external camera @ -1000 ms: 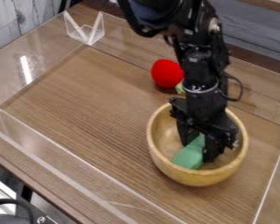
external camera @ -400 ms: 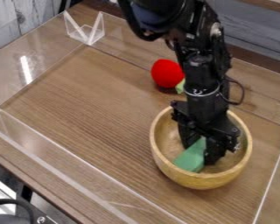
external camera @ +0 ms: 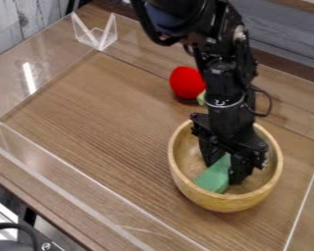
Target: Remove the green block from the brown bowl and put it on the table
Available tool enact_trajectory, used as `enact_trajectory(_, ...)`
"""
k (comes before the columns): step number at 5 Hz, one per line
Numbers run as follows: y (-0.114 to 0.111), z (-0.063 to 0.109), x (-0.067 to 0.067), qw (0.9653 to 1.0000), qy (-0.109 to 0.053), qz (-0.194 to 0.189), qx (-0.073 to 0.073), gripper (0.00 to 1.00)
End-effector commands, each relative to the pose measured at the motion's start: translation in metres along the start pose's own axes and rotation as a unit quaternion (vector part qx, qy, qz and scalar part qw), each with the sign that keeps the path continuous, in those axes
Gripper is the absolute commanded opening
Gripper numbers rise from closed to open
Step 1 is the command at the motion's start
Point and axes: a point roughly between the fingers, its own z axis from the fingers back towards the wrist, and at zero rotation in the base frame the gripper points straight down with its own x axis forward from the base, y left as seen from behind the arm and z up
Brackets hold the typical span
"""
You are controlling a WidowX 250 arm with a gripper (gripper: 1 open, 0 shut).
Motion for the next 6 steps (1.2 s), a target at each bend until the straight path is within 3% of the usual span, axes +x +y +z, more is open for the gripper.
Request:
enact_trajectory(1, 0.004, 0.002, 0.001, 1.0, -0.005, 0.004, 0.004, 0.0)
enact_trajectory(3, 0.01, 0.001, 0.0, 0.9999, -0.003, 0.012, 0.007, 0.0)
enact_trajectory(6, 0.012, 0.02, -0.001, 0.9998, -0.011, 0.015, 0.003, 0.0)
